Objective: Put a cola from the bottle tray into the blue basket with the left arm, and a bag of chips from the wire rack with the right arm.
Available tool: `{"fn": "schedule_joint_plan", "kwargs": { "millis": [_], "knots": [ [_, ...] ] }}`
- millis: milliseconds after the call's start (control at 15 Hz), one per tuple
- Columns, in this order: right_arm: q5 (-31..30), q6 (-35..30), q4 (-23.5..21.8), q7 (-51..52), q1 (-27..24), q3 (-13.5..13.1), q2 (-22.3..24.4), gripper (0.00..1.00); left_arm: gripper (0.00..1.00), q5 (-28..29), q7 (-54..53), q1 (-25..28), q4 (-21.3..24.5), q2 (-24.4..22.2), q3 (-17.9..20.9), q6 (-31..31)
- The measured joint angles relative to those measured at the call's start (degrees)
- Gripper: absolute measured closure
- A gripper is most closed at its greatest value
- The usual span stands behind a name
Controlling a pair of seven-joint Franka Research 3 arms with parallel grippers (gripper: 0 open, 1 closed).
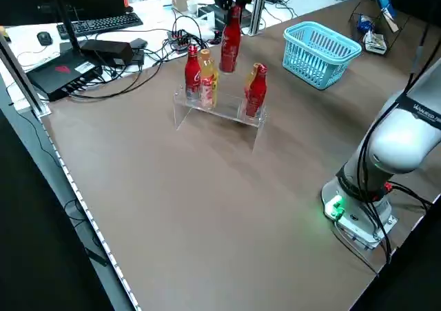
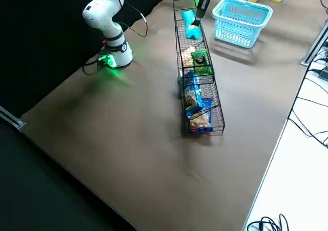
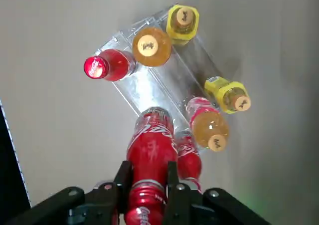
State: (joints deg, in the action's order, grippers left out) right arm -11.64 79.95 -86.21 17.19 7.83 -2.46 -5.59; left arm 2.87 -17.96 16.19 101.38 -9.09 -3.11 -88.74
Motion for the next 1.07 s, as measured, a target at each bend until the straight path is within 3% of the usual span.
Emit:
{"fn": "schedule_joint_plan", "kwargs": {
  "millis": [267,600,867,1067],
  "knots": [
    [1.08,-0.51,2.06,0.0,0.25,1.36,0.45,0.97,0.67,-0.22,10.33,-5.61,-6.49,3.46,-0.45,5.79],
    [11.83,-0.27,2.92,-7.37,1.22,2.1,0.47,0.97,0.67,-5.66,26.38,-12.96,-8.08,4.47,-0.99,7.09],
    [16.35,3.17,3.06,-18.46,6.55,2.29,0.35,0.97,0.67,-9.85,37.09,-18.87,-8.1,5.08,-1.42,7.22],
    [16.91,8.7,2.97,-29.88,13.67,2.47,-1.78,0.97,0.67,-11.93,47.8,-26.05,-8.14,7.67,-1.71,4.06]
  ]
}}
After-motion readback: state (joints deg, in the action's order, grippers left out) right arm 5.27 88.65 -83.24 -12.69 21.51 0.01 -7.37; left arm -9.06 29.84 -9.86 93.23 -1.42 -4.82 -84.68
